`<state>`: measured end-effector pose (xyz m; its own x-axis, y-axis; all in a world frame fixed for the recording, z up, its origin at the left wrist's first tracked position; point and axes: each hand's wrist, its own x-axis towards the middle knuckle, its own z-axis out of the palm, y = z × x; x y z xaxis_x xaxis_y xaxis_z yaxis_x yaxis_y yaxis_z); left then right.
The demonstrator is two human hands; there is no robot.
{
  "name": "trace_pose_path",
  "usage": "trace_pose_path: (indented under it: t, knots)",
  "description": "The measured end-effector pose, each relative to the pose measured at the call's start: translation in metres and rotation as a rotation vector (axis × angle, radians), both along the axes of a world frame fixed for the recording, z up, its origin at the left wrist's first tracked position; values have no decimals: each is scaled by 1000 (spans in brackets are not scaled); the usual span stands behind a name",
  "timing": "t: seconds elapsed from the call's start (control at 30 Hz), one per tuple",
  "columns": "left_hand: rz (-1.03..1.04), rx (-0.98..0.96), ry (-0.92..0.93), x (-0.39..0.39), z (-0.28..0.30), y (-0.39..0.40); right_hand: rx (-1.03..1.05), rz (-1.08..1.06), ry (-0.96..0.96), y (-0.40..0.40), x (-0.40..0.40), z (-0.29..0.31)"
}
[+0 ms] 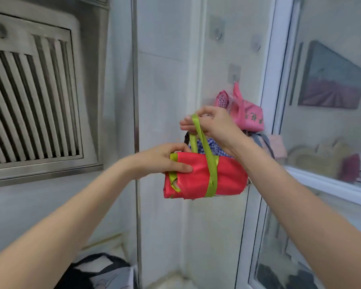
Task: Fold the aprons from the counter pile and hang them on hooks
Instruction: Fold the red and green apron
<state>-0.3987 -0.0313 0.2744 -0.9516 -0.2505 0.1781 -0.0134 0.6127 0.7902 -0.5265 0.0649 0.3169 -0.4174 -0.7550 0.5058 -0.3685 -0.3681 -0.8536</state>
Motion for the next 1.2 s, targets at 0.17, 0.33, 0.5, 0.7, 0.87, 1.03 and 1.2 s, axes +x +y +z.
trace_pose_path:
  t: [0.17,0.33,0.5,0.7,0.87,1.03,1.2]
  knots:
    - [50,-12,131,-56,43,37,-130,-70,12,51,-56,47]
    - [125,7,256,-105,73,50,-143,-249,64,67,-111,89]
    - [300,-147,344,-150,105,36,-121,-396,108,50,-154,123]
    - [486,-537,318,-190,122,15,27,-557,301,8,-190,130]
    - [517,-779,175,-205,107,10,199,-593,496,-20,-193,121]
    - [468,-827,88,-209,97,8,327,-631,806,-37,-194,113]
    - [394,-790,23,-212,92,6,353,-577,845,-23,-200,95]
